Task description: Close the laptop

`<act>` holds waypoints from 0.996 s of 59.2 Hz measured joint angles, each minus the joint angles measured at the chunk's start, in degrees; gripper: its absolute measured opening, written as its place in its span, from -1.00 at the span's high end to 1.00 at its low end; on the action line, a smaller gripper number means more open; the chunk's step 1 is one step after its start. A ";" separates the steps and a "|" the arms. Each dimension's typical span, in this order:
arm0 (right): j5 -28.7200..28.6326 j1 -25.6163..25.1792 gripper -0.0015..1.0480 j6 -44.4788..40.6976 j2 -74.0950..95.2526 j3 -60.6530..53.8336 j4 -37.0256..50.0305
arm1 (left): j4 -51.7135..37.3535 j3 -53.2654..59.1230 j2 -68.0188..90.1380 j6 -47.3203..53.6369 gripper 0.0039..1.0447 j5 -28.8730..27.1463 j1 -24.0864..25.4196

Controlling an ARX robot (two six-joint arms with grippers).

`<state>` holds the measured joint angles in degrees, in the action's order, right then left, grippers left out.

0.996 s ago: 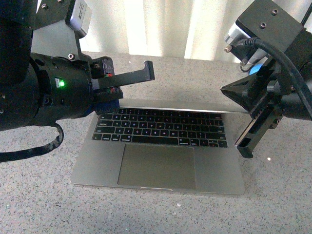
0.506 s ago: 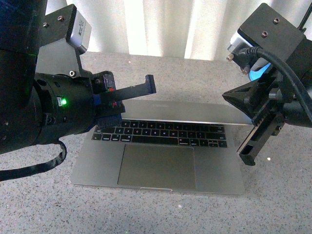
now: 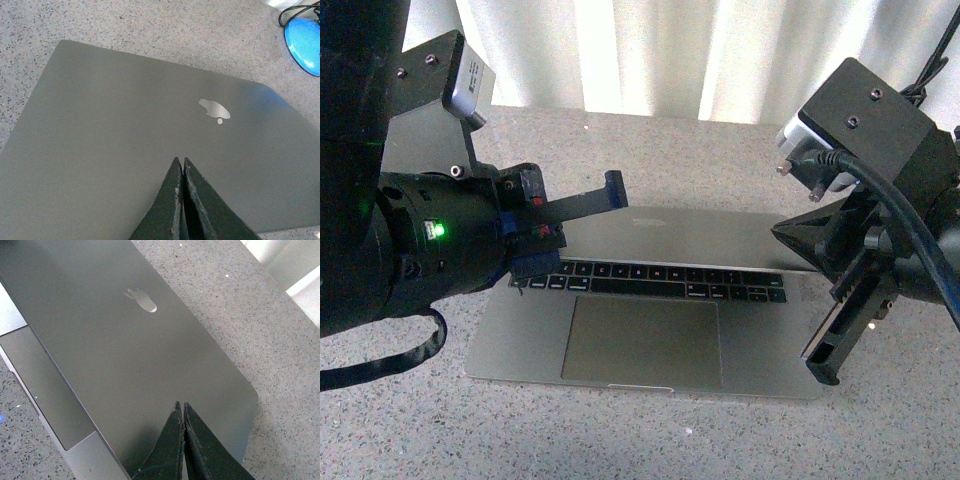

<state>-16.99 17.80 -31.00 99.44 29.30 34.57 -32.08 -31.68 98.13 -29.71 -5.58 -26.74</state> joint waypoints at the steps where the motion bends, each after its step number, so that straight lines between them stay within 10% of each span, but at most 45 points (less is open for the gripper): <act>1: 0.00 0.00 0.98 0.02 0.00 -0.07 0.04 | -0.13 0.15 0.00 -0.15 0.94 -0.02 0.00; 59: -0.81 -0.61 0.98 2.34 2.56 -1.97 1.22 | -10.10 2.67 6.29 -9.68 0.94 3.80 0.63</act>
<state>-17.80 17.19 -28.67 102.00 27.33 35.79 -42.17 -29.02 104.42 -39.40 -1.78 -26.11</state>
